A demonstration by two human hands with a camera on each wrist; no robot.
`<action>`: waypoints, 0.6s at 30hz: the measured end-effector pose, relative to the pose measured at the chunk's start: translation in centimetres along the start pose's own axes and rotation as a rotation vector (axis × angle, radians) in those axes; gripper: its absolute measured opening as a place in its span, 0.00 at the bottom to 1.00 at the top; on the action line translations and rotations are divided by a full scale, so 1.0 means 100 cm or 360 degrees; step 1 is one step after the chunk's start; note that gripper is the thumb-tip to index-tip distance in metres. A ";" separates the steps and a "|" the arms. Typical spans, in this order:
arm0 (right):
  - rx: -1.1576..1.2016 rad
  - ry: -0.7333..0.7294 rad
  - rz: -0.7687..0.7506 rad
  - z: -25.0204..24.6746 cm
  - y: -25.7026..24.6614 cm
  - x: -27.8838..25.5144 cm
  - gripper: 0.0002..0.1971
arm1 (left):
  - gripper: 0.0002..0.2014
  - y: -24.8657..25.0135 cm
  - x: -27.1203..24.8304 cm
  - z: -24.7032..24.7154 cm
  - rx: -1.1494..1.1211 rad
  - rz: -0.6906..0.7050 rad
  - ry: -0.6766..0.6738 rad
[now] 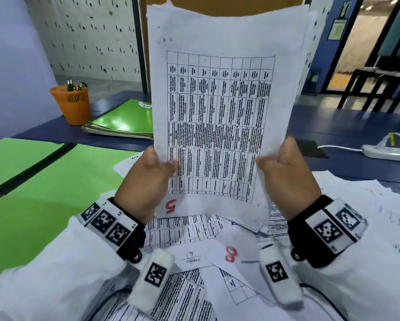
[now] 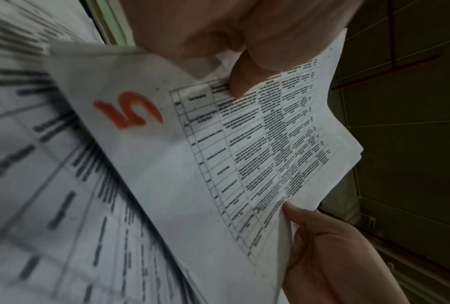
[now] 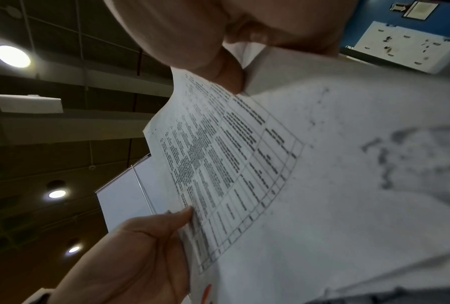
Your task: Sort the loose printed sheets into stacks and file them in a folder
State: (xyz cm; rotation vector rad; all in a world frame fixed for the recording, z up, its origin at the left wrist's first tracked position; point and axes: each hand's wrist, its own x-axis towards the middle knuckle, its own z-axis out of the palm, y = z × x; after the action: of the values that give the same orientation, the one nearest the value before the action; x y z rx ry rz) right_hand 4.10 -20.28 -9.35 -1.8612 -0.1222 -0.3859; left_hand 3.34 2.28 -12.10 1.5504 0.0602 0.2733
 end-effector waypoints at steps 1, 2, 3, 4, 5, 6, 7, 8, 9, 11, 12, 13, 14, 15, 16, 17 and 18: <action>-0.0002 0.0010 -0.0021 0.000 -0.005 -0.002 0.08 | 0.13 0.002 0.000 -0.001 0.0044 0.0046 0.0019; 0.0010 0.0024 -0.0054 -0.003 -0.008 -0.002 0.10 | 0.14 0.005 -0.001 -0.002 0.0072 0.0094 0.0014; 0.0019 0.0021 -0.0080 -0.006 -0.013 -0.002 0.10 | 0.14 0.010 -0.001 -0.003 0.0068 0.0132 0.0000; 0.0016 0.0022 -0.0110 -0.010 -0.018 0.001 0.09 | 0.15 0.016 -0.001 -0.006 0.0013 0.0138 -0.0022; 0.0012 0.0029 -0.0119 -0.013 -0.024 0.004 0.08 | 0.17 0.022 -0.001 -0.009 -0.0097 0.0104 -0.0070; 0.0049 0.0030 -0.0113 -0.018 -0.028 0.007 0.08 | 0.19 0.028 -0.001 -0.013 -0.0233 0.0037 -0.0152; 0.0121 0.0021 -0.0088 -0.021 -0.032 0.010 0.10 | 0.21 0.035 -0.002 -0.017 -0.0354 -0.0039 -0.0253; 0.0180 0.0010 -0.0052 -0.023 -0.035 0.012 0.11 | 0.25 0.038 -0.001 -0.021 -0.0425 -0.0115 -0.0341; 0.0197 0.0000 -0.0032 -0.024 -0.036 0.013 0.12 | 0.27 0.040 -0.001 -0.023 -0.0452 -0.0173 -0.0402; 0.0127 0.0023 -0.0054 -0.021 -0.034 0.014 0.12 | 0.24 0.034 -0.001 -0.022 -0.0466 -0.0266 -0.0432; 0.0114 0.0039 -0.0072 -0.019 -0.032 0.012 0.13 | 0.21 0.028 -0.001 -0.019 -0.0466 -0.0304 -0.0418; 0.0129 0.0021 -0.0090 -0.018 -0.029 0.011 0.15 | 0.19 0.023 -0.003 -0.014 -0.0476 -0.0328 -0.0410; 0.0145 -0.0027 -0.0083 -0.016 -0.025 0.012 0.17 | 0.18 0.018 -0.004 -0.010 -0.0478 -0.0344 -0.0379; 0.0132 -0.0094 -0.0057 -0.015 -0.022 0.013 0.18 | 0.16 0.013 -0.003 -0.007 -0.0460 -0.0359 -0.0317; 0.0054 -0.0186 -0.0028 -0.016 -0.018 0.018 0.16 | 0.15 0.009 -0.001 -0.006 -0.0441 -0.0364 -0.0261; -0.0032 -0.0320 0.0015 -0.019 -0.015 0.024 0.13 | 0.15 0.005 0.002 -0.008 -0.0432 -0.0363 -0.0208; -0.0095 -0.0483 0.0086 -0.024 -0.015 0.031 0.10 | 0.16 0.004 0.004 -0.010 -0.0401 -0.0351 -0.0163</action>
State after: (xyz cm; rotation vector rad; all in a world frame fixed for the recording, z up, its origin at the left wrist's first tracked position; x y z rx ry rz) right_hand 6.12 -22.39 -6.34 -1.9682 -0.2679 -0.0682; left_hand 3.49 3.34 -11.67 1.2924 0.1110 0.0248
